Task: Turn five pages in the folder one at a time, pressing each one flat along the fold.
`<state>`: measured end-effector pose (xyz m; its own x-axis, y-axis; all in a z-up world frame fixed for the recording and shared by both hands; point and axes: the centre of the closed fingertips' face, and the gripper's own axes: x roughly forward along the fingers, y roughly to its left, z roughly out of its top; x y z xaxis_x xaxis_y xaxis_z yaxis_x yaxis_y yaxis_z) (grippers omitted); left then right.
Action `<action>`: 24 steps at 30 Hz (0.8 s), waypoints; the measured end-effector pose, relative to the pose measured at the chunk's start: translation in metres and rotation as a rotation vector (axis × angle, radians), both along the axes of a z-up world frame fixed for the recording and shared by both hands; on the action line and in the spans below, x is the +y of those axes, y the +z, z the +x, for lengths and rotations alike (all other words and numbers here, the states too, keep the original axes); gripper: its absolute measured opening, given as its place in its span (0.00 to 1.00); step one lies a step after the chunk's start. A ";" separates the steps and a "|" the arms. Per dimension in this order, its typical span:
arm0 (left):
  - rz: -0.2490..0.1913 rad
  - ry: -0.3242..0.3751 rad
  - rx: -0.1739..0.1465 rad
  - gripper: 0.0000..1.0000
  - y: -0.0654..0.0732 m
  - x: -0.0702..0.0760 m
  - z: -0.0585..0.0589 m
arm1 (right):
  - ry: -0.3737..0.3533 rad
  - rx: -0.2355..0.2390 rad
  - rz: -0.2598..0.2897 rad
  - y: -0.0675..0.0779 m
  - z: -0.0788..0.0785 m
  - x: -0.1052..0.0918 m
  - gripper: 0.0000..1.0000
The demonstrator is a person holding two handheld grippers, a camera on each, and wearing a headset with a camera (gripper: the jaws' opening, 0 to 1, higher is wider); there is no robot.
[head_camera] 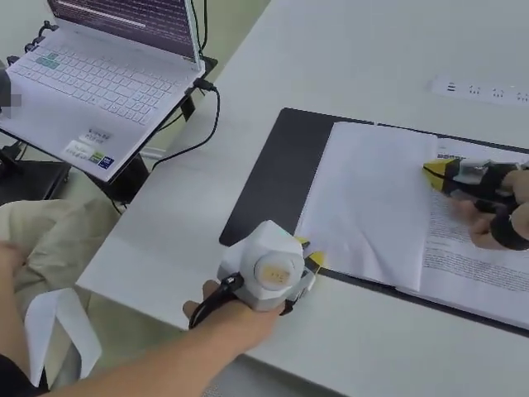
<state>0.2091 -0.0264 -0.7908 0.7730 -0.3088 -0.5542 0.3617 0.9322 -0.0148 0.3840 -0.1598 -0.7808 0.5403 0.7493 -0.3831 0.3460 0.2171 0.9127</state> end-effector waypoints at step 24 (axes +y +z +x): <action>0.014 -0.012 -0.003 0.11 0.002 -0.001 -0.001 | 0.074 0.007 0.037 0.009 -0.090 0.007 0.00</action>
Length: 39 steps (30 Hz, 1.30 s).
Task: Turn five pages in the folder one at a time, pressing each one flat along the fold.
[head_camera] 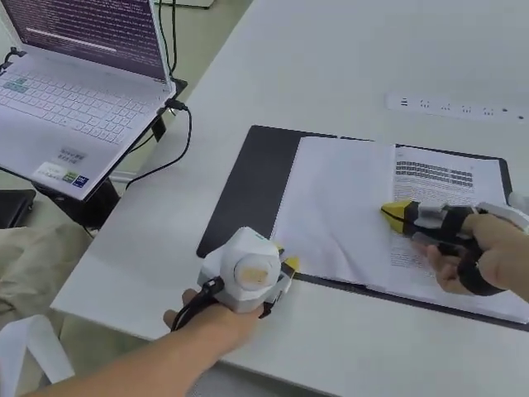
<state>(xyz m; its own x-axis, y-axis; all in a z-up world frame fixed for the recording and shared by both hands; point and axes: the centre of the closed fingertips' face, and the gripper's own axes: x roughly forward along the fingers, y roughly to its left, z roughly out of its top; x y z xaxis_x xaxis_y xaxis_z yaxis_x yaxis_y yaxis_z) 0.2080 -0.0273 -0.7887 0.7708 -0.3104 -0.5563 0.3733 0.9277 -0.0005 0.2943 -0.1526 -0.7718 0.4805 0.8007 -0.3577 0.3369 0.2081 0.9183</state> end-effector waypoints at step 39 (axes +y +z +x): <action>0.009 -0.011 -0.003 0.11 0.001 0.001 -0.001 | -0.012 0.025 0.007 -0.018 -0.103 -0.007 0.00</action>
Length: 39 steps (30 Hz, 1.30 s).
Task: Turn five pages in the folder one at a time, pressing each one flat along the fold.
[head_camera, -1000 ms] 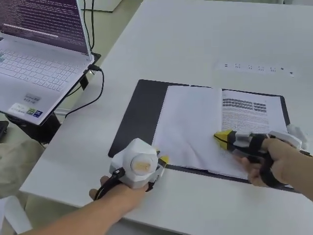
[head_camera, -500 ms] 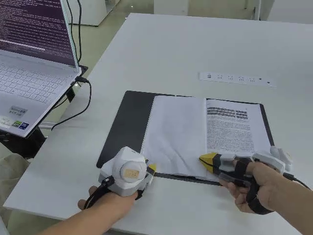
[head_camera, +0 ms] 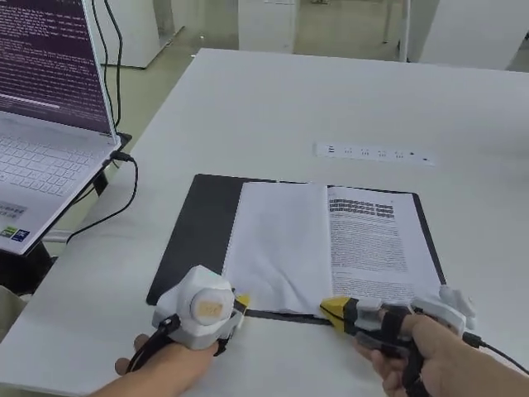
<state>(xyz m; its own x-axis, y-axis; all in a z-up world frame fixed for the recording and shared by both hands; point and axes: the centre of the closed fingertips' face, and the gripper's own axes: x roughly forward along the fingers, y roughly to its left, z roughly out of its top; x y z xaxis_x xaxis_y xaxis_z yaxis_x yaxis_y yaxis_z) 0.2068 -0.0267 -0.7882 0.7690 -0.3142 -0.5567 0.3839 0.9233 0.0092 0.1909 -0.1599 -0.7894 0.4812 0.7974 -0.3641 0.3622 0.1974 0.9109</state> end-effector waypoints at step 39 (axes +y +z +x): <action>-0.187 0.207 0.009 0.61 0.128 0.030 -0.060 | -0.099 -0.630 -0.705 0.162 -0.061 -0.138 0.35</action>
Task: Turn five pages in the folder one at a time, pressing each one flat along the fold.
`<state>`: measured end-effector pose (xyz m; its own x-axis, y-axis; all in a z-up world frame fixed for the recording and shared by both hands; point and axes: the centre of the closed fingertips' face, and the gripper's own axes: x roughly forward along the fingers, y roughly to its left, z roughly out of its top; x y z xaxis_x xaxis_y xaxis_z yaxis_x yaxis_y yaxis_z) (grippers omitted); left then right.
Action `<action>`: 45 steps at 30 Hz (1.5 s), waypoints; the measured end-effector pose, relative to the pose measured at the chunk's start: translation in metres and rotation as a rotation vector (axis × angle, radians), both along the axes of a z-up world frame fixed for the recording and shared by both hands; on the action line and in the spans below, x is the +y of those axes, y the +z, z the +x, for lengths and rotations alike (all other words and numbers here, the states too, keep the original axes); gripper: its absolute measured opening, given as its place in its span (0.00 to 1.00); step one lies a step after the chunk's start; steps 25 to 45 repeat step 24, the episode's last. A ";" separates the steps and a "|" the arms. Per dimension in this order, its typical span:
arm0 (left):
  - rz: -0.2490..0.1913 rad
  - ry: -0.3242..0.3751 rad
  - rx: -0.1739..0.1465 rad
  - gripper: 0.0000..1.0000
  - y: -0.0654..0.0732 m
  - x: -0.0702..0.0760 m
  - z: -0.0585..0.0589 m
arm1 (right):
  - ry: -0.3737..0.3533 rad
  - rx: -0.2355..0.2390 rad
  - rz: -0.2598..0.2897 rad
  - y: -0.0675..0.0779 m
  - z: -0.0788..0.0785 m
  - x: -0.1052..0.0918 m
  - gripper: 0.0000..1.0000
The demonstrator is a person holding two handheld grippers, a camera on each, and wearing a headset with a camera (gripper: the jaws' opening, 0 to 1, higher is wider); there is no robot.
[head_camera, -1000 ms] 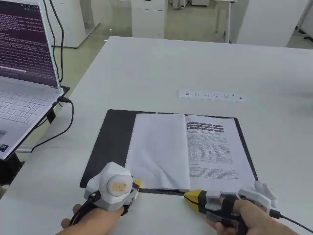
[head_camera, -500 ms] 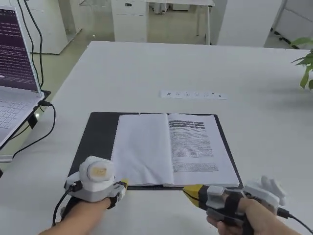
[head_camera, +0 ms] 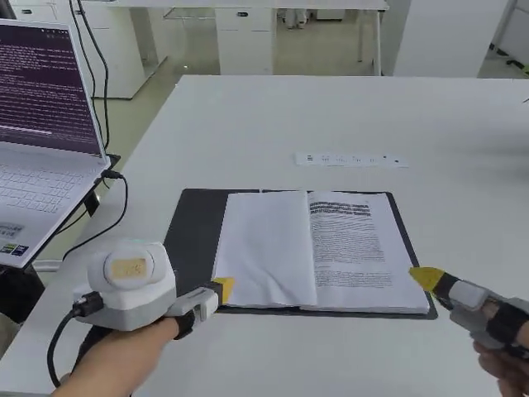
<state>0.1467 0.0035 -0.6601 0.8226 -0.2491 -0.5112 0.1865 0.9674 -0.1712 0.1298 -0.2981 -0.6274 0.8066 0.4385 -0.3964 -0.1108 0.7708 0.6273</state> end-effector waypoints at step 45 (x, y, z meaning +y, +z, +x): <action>0.073 -0.053 -0.149 0.99 0.035 -0.011 -0.040 | 0.061 -0.218 -0.313 0.006 -0.012 -0.036 1.00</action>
